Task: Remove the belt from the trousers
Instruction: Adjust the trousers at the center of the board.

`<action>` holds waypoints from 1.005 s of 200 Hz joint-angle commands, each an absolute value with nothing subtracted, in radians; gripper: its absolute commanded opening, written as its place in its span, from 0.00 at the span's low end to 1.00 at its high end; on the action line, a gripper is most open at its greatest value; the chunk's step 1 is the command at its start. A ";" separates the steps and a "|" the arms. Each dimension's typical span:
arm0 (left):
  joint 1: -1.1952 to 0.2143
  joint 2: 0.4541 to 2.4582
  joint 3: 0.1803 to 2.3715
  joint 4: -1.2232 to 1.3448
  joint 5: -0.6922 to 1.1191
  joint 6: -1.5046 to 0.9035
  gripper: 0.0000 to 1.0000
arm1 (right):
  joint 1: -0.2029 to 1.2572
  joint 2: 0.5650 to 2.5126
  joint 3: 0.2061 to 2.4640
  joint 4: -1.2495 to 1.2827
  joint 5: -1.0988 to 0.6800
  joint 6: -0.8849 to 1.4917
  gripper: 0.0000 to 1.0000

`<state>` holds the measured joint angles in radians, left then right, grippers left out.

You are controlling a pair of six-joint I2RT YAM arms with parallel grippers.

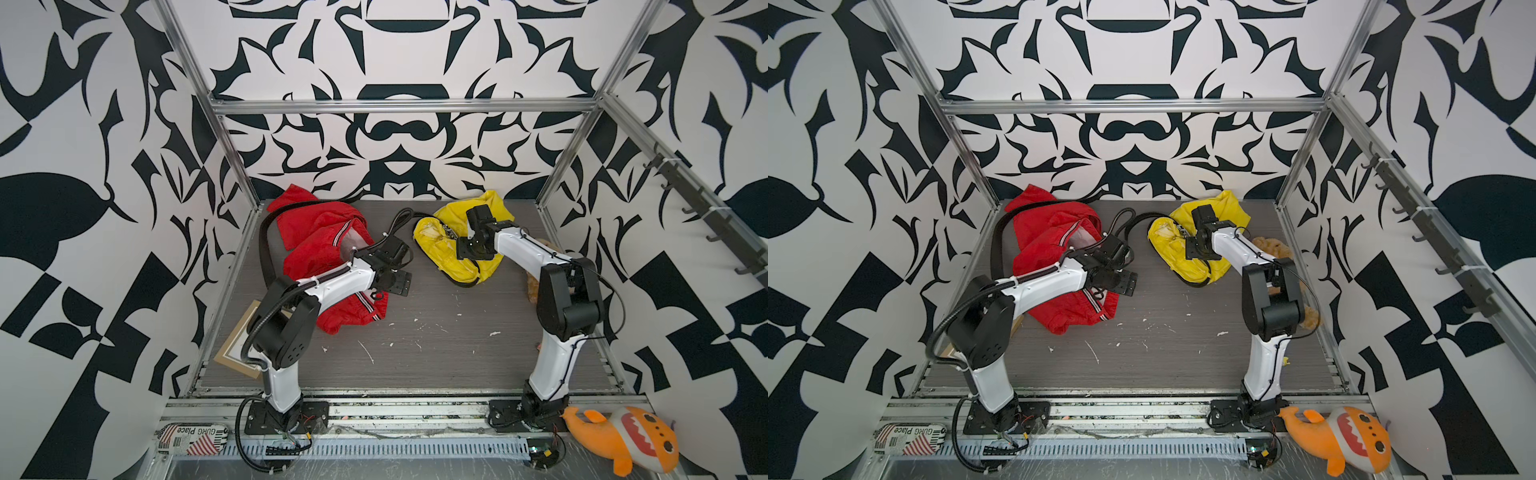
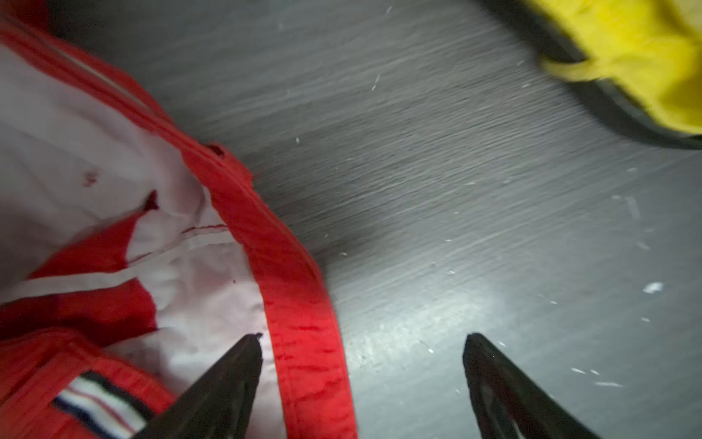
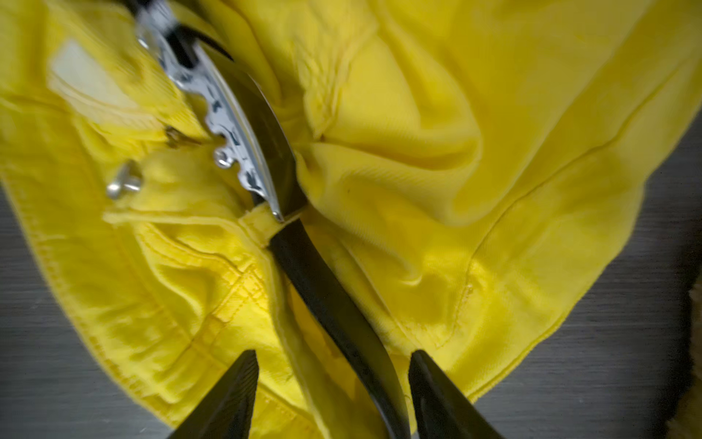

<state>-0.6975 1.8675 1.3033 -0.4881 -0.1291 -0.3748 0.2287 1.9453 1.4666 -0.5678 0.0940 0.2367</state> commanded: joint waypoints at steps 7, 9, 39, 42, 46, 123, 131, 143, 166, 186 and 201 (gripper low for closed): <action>-0.639 1.891 1.235 -0.496 -0.101 -0.409 0.83 | 0.228 1.932 1.463 -0.594 0.154 0.214 0.67; -0.635 1.889 1.228 -0.497 -0.101 -0.409 0.82 | 0.228 1.931 1.459 -0.594 0.155 0.215 0.67; -0.605 1.845 1.119 -0.491 -0.117 -0.425 0.80 | 0.228 1.918 1.392 -0.583 0.148 0.235 0.66; -0.600 1.841 1.108 -0.490 -0.116 -0.428 0.80 | 0.229 1.915 1.385 -0.582 0.147 0.238 0.66; -0.596 1.834 1.096 -0.488 -0.115 -0.432 0.80 | 0.229 1.914 1.374 -0.580 0.144 0.241 0.65; -0.564 1.747 1.057 -0.526 -0.157 -0.421 0.81 | 0.234 1.828 1.164 -0.505 0.023 0.322 0.37; -0.564 1.736 1.053 -0.527 -0.162 -0.420 0.81 | 0.239 1.817 1.143 -0.497 0.008 0.332 0.34; -0.566 1.715 1.053 -0.530 -0.162 -0.420 0.83 | 0.246 1.803 1.112 -0.484 -0.007 0.342 0.26; -0.601 1.661 1.061 -0.527 -0.152 -0.428 0.89 | 0.275 1.783 1.071 -0.485 -0.028 0.354 0.15; -0.656 1.620 1.088 -0.531 -0.176 -0.427 0.92 | 0.313 1.750 1.036 -0.491 -0.038 0.370 0.09; -0.691 1.595 1.108 -0.534 -0.183 -0.429 0.94 | 0.350 1.712 1.008 -0.510 -0.034 0.378 0.07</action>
